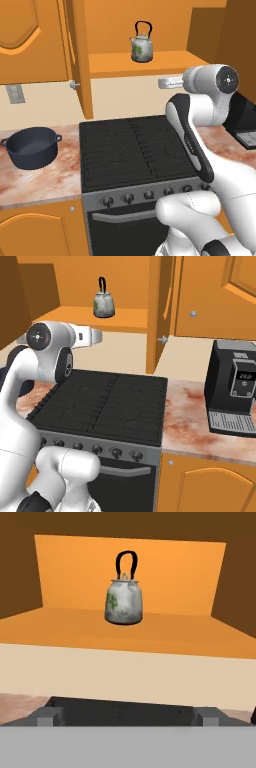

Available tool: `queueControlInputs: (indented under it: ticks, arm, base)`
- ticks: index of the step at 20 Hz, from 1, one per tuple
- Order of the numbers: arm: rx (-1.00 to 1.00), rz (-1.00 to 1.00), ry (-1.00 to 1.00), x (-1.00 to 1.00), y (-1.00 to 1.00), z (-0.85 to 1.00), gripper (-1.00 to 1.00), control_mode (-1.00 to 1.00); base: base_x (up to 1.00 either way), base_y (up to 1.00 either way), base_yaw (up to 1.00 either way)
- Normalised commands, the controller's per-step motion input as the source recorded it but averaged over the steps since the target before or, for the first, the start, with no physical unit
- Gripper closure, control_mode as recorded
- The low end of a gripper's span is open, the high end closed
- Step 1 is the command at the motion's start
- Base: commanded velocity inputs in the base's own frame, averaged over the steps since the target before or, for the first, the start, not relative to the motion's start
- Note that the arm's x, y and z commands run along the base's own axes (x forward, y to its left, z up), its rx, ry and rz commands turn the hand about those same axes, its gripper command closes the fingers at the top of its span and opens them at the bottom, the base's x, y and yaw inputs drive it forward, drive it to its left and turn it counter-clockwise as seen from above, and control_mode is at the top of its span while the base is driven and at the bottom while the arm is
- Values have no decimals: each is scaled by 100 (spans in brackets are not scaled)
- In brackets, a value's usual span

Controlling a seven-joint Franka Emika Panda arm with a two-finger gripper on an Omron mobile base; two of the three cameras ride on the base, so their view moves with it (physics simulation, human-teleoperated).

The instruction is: Pick the kettle from the cabinet and place it on a stove burner. Then pick the pot from the counter and place it on another stove burner. Finally, turn both burners on.

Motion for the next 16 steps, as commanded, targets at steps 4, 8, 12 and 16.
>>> queueControlInputs:
  ticks: [4, 8, 12, 16]
  arm:
    - [0, 0, -4, 9, 0, 31, -100, -100]
    - [0, 0, -3, 14, 0, 32, -100, -100]
    - [0, 0, -4, 12, 0, 29, -100, -100]
    - [0, 0, -6, 10, 0, 20, -100, -100]
  base:
    - [0, 0, 0]
    - [0, 0, 0]
    - [0, 0, 0]
    - [0, 0, 0]
